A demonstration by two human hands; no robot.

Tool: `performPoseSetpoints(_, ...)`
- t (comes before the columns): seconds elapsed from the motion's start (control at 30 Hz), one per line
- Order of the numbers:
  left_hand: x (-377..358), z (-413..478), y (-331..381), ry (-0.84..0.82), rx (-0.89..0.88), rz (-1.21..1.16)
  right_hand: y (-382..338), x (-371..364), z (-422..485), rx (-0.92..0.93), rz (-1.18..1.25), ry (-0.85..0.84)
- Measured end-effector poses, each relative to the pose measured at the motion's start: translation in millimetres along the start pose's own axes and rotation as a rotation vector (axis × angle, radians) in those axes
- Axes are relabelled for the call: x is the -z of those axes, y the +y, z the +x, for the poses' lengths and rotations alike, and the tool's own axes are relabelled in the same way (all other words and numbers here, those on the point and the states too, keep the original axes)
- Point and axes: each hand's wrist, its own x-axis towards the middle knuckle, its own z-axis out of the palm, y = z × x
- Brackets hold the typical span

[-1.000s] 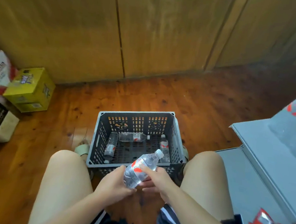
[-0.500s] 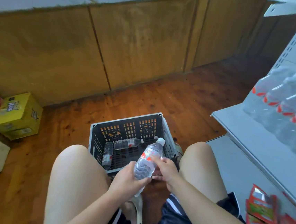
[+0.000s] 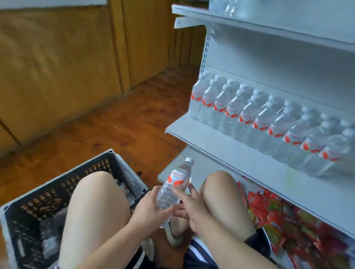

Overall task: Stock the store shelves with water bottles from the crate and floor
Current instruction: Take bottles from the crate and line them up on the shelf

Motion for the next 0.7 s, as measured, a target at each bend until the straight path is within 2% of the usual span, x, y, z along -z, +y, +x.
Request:
performPoseSetpoints(0.1,-18,12,11,-0.096,-0.052,-0.053,-1,24,-15,0.058,0.028,0.09)
performPoseSetpoints(0.3,-66,19,42,-0.477,-0.082,0.001,15,85,-53,0.114,0.057,0.369)
performPoseSetpoints(0.43,-98,18,74,-0.686,-0.123,-0.136,22,128,-84,0.159,0.182,0.52)
performPoseSetpoints(0.57,-127,3,109,-0.754,-0.121,-0.216,30,158,-113,0.196,0.349,0.591)
performPoseSetpoints(0.7,-155,2,122,-0.797,-0.078,-0.255,42,180,-125,0.184,0.293,0.672)
